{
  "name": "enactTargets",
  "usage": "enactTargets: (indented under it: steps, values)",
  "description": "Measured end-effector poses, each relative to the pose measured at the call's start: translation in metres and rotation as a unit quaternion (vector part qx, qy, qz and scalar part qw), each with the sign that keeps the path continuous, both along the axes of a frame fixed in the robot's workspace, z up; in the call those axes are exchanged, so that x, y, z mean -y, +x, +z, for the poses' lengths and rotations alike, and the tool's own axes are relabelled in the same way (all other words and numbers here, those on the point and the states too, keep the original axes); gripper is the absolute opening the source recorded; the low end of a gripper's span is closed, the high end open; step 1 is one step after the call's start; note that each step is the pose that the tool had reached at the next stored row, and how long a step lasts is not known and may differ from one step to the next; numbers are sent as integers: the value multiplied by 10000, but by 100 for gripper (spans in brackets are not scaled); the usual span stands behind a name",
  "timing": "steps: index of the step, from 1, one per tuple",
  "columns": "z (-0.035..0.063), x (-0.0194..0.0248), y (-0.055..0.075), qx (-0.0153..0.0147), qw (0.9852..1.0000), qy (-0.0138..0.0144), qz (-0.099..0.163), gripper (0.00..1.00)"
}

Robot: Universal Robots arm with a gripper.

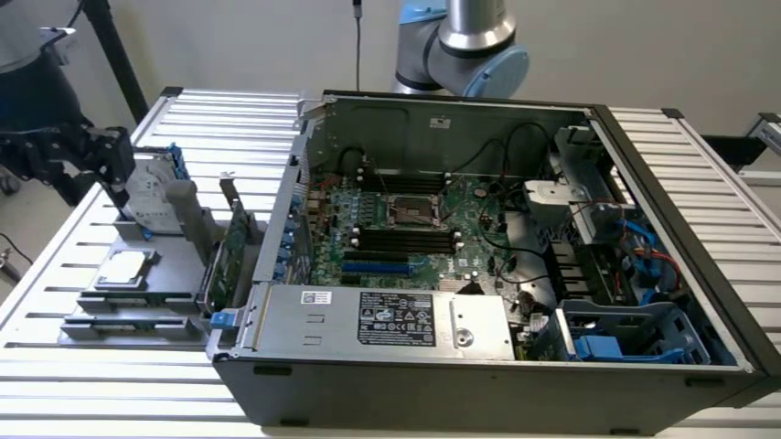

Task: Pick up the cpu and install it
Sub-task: 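Pick up the cpu and move it towards the insertion slot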

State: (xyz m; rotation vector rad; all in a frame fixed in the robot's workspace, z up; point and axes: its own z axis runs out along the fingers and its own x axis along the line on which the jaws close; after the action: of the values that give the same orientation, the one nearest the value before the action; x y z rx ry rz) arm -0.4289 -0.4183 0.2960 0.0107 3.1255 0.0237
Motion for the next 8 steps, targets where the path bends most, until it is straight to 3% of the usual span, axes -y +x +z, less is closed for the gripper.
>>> enactTargets:
  steps: [8]
  values:
    - [-145, 43, 2, 0, 10000, 0, -8, 62]
